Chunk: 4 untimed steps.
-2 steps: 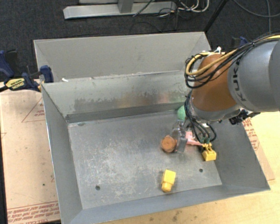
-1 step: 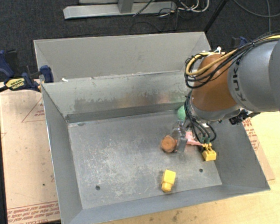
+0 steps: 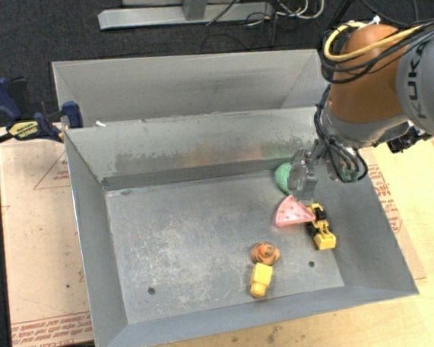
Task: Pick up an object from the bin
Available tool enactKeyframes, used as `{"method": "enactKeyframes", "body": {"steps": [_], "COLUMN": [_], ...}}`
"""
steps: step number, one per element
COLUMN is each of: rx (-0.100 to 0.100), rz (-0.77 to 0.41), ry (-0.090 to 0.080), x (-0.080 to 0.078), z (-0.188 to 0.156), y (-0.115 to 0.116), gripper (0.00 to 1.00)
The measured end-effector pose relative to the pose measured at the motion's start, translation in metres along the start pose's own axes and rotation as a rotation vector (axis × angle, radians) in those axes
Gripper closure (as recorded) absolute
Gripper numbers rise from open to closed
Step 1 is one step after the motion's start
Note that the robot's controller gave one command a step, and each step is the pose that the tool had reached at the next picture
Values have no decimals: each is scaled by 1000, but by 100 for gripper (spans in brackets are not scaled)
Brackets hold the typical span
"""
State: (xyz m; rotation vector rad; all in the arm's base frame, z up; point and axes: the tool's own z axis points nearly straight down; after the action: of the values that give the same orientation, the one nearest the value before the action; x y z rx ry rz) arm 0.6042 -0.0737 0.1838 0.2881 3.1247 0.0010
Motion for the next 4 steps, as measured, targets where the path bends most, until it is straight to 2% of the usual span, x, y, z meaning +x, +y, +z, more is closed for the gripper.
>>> {"method": "enactKeyframes", "body": {"steps": [1,2,3,4], "rx": [0,0,-1,0], "rz": [0,0,-109,-318], "ry": [0,0,-8,-3], "x": [0,0,3,-2], "z": [0,0,23,88], "y": [0,0,-7,-41], "gripper": [0,0,0,0]}}
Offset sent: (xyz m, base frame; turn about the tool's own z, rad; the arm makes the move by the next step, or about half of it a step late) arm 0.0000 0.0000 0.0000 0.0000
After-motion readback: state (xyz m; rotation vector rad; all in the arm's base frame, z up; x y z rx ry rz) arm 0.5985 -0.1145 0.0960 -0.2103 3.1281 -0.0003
